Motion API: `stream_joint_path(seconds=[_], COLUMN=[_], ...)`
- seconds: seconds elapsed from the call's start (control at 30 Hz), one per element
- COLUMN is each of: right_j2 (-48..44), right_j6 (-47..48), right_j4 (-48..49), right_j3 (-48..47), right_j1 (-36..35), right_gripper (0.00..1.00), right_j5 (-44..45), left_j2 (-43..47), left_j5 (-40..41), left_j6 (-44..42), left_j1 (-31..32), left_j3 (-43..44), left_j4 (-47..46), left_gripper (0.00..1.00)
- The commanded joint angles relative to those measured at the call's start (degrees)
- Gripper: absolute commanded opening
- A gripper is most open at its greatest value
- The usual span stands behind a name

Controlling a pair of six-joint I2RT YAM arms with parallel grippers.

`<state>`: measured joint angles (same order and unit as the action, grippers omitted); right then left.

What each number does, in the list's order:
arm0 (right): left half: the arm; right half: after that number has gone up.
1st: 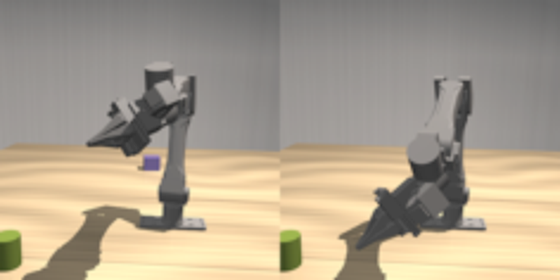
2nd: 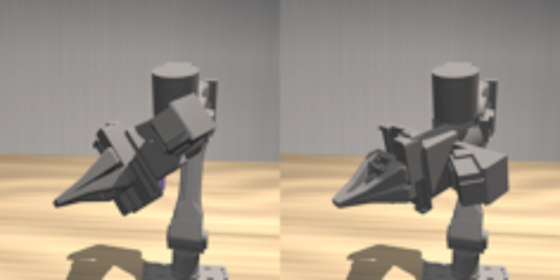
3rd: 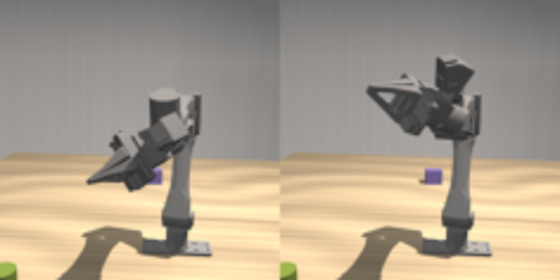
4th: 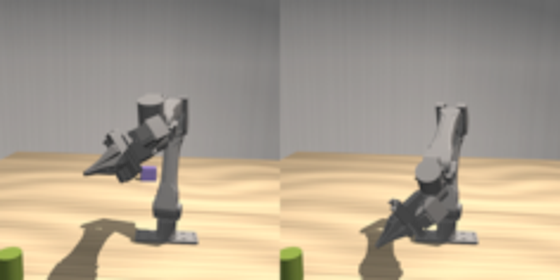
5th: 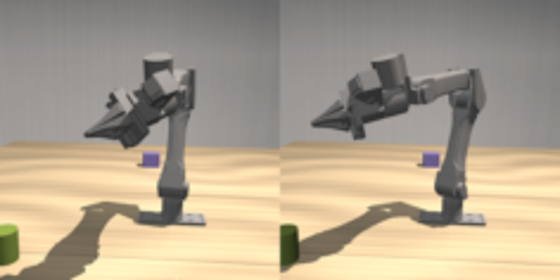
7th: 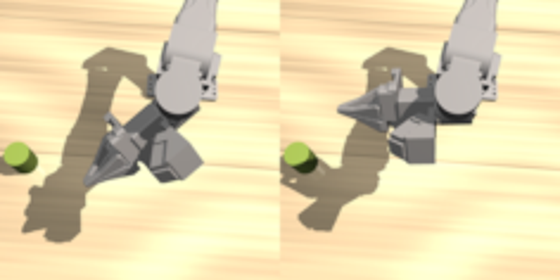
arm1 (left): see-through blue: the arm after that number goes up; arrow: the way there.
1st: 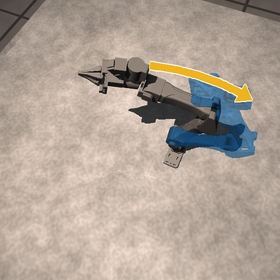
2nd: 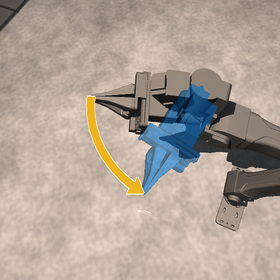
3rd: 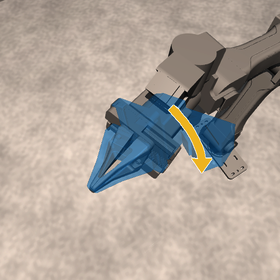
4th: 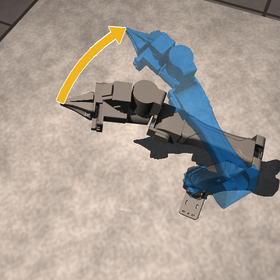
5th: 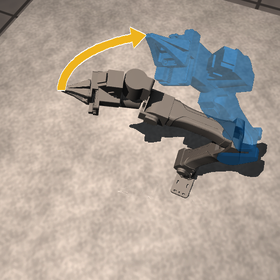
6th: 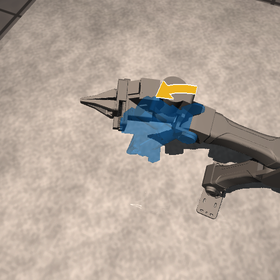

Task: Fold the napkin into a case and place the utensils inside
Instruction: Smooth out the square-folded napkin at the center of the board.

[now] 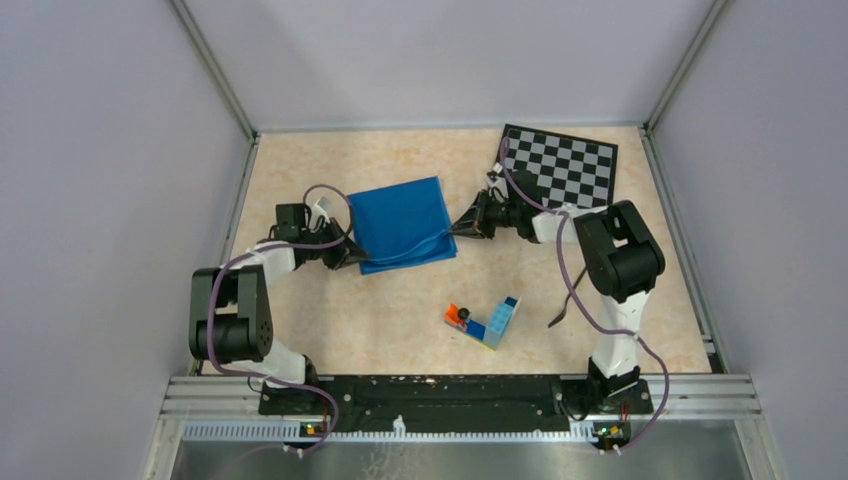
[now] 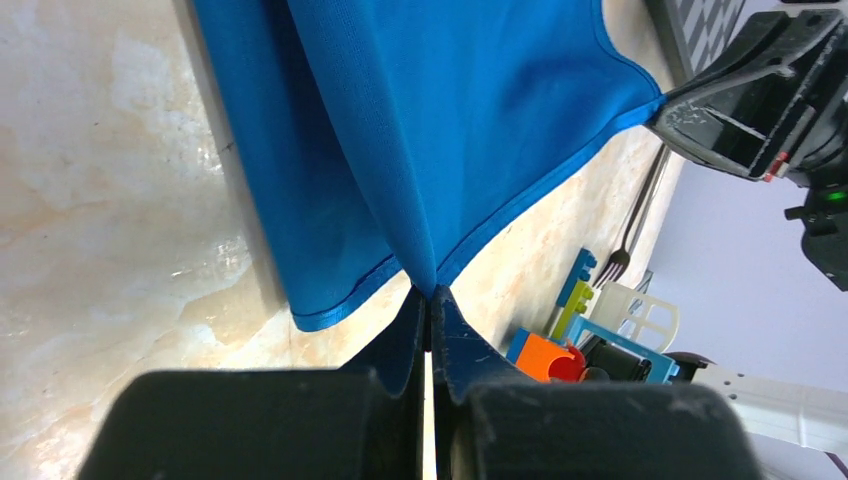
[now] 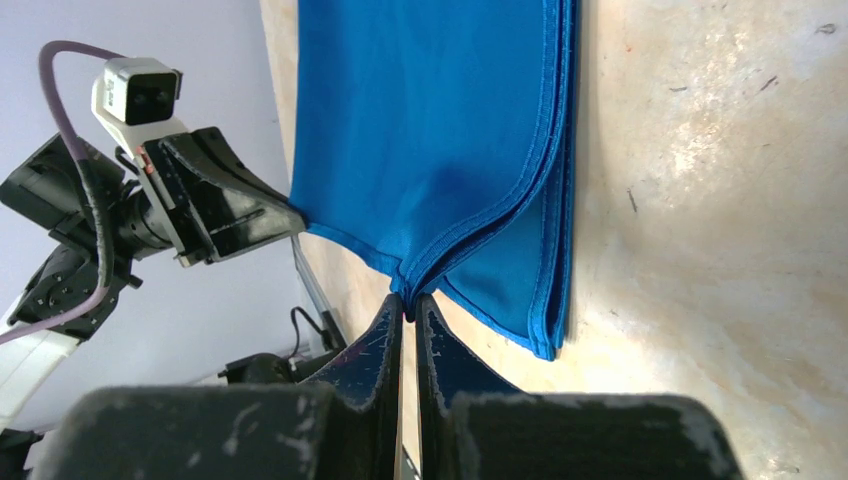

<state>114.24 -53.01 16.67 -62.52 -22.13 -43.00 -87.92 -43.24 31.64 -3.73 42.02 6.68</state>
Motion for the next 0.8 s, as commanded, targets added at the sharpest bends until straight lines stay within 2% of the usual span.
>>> stream_joint_path(seconds=[0.0,0.3,0.77], right_j2=[-4.3,-5.8,-2.7], right_j6=[2.0,3.4,4.4], right_j4=[3.5,2.0,3.4], right_j3=[1.4,2.6,5.2], right_j1=[-0.7,-0.9,-1.1], right_gripper=[0.0,0.0,0.0], right_j5=[-0.3,-0.1,0.8], left_j2=[1.7,4.4,-0.6], left_j5=[0.7,1.9,1.6], left_j6=[-3.1,-4.5,-4.0], left_j1=[-0.2,-0.2,-0.2], left_j3=[-0.3,-1.3,-4.9], left_j4=[0.3,3.1,0.4], left_gripper=[0.0,0.0,0.05])
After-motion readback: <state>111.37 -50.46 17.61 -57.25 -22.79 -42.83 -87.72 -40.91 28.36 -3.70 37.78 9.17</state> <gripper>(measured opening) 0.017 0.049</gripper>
